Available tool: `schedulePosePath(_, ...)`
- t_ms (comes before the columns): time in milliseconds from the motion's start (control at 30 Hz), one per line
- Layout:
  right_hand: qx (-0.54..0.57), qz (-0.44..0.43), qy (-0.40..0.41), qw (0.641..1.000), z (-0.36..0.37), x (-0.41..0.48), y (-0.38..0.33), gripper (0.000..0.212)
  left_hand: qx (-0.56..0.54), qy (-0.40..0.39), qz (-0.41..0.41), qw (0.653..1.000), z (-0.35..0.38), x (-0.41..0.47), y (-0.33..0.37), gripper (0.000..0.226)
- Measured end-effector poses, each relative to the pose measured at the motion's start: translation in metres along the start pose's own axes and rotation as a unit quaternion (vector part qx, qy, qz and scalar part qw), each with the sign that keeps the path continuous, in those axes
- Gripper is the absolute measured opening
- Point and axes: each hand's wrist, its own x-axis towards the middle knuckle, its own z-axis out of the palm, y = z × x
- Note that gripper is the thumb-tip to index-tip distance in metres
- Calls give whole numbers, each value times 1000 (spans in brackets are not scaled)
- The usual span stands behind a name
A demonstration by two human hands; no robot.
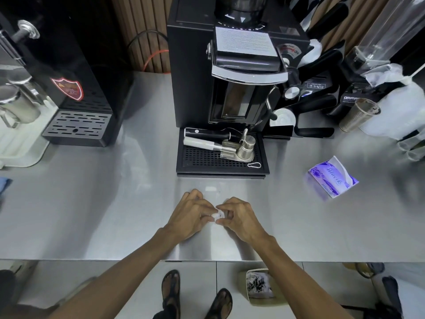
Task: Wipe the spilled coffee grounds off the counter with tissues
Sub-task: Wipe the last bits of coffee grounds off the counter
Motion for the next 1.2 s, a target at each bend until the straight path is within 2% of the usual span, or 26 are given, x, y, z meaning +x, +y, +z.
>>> schedulePosePath(167,-39,-15,7,999,1,-1,-2,30,-26,-14,-42,999,-1,3,-2,38)
schedulePosePath(233,-51,-21,17,998,3,-2,-4,20,-24,-15,-33,999,-1,5,-3,38)
schedulePosePath(500,-67,-4,41,997,13,-9,-9,23,-18,-11,-1,1000,-2,8,-6,40)
schedulePosePath(600,-57,8,56,997,17,-12,-14,32,-29,3,7,1000,-3,9,-7,38)
schedulePosePath(733,-62,13,89,994,20,-14,-18,16,-34,4,28,999,-7,12,-7,37)
schedulePosePath(833,-75,24,96,992,20,-14,-19,13,-38,-18,31,999,-8,15,-11,31)
schedulePosePath(1033,-104,47,98,989,21,-16,-26,20,-55,-53,36,996,-1,17,-21,15)
schedulePosePath(1200,-151,52,123,979,24,-15,-27,28,-85,-49,87,991,-6,20,-15,11)
